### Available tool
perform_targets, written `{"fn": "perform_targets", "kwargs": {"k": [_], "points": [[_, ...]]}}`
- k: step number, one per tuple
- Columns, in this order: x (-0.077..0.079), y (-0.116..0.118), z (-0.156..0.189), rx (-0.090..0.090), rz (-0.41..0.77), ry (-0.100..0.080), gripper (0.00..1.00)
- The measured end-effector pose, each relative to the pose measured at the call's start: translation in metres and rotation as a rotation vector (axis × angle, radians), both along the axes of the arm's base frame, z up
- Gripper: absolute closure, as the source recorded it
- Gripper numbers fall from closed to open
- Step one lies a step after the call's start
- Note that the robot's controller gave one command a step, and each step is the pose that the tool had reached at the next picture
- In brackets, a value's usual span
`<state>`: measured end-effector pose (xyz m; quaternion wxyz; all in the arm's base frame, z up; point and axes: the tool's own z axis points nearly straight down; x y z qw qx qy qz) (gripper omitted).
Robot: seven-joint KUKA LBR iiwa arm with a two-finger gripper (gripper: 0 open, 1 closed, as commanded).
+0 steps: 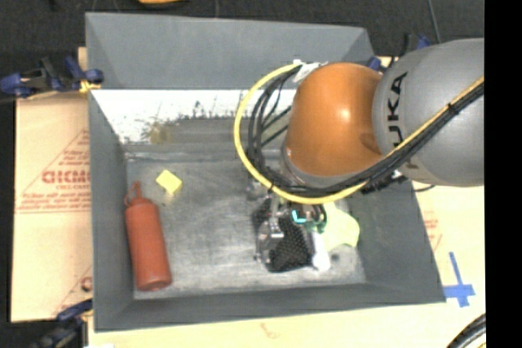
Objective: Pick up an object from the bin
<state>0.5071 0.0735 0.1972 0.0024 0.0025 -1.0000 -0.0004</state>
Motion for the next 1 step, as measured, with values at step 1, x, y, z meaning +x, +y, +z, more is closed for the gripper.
{"fn": "perform_targets", "kwargs": {"k": [1], "points": [[0.0017, -0.0003, 0.0035, 0.001, -0.002, -0.008, 0.0]]}}
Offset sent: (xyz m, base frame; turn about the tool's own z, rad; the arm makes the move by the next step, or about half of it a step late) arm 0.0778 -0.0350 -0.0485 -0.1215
